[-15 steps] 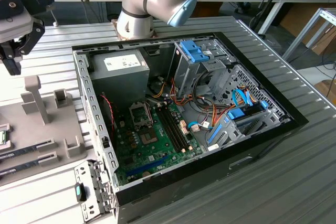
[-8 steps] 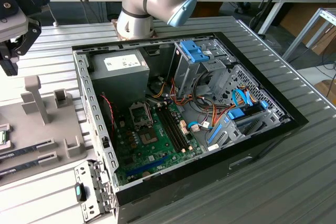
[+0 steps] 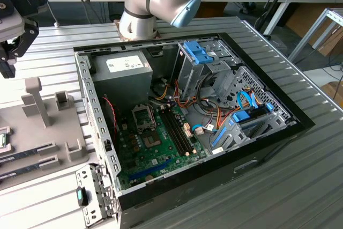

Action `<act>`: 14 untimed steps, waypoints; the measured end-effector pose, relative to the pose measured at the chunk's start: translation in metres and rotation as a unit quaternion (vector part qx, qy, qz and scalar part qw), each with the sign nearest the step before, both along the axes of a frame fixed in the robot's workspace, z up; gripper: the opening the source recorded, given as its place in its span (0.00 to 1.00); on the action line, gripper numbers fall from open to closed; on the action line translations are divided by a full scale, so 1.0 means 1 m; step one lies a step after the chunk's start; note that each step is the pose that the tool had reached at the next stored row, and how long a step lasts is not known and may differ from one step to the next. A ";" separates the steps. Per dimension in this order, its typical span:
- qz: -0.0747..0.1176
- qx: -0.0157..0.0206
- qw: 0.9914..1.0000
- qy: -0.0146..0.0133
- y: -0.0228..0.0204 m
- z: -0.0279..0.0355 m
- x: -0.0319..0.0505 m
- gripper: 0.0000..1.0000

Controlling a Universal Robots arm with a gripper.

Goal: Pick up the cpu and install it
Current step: 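Reach for the cpu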

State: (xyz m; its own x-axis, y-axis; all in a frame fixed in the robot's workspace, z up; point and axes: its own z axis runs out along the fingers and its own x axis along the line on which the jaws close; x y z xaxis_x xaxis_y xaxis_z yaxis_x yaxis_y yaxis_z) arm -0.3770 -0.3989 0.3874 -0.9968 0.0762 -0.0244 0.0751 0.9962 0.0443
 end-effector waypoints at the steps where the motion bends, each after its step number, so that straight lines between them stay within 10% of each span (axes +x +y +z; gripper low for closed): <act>1: 0.000 0.000 1.000 0.000 0.0000 -0.0001 -0.0007 0.11; 14: 0.000 0.000 1.000 0.000 0.0000 -0.0013 -0.0084 0.11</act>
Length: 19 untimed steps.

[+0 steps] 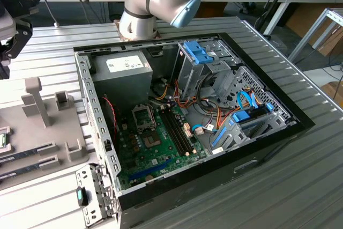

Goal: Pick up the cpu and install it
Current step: 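Reach for the cpu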

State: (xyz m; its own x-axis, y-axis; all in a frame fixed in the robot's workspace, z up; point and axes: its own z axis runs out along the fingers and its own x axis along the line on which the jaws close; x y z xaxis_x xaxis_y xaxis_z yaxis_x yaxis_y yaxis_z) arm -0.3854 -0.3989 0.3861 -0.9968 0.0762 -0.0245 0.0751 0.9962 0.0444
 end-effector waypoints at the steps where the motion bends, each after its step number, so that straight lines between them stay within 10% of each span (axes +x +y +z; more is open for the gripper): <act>1: 0.000 0.000 1.000 0.000 0.0000 -0.0001 -0.0005 0.11; 19: 0.000 0.000 1.000 0.000 0.0000 -0.0034 -0.0150 0.11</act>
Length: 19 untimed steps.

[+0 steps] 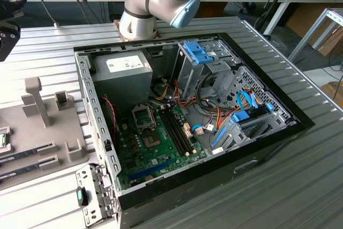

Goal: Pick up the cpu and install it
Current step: 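Reach for the cpu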

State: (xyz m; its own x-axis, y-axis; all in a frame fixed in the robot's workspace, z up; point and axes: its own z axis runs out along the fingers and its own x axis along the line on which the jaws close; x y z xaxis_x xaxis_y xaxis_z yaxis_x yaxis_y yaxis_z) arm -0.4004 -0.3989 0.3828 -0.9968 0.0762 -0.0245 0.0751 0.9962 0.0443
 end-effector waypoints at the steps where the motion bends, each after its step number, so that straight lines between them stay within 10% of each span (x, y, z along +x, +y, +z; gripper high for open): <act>1: 0.000 0.000 1.000 0.000 0.0000 -0.0001 -0.0002 0.11; 19: 0.000 0.000 1.000 0.000 0.0000 -0.0029 -0.0037 0.11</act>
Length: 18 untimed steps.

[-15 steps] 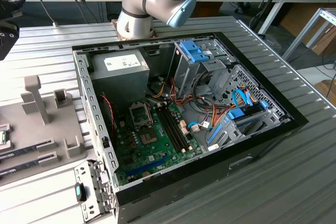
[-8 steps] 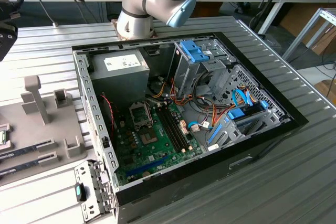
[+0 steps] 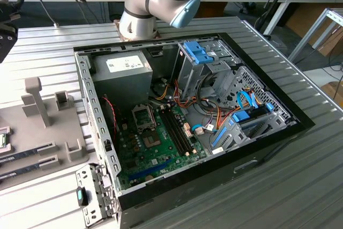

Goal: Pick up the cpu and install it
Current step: 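Reach for the cpu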

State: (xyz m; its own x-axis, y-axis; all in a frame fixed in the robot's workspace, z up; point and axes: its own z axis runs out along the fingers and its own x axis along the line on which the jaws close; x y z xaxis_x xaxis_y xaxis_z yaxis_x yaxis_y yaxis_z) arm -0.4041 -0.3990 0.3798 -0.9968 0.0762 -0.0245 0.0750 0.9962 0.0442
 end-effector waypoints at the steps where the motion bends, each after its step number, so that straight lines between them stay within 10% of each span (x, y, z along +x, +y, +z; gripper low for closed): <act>1: 0.000 0.000 1.000 0.000 0.0000 -0.0001 -0.0001 0.11; 18: 0.000 0.000 1.000 0.000 0.0000 -0.0049 -0.0042 0.11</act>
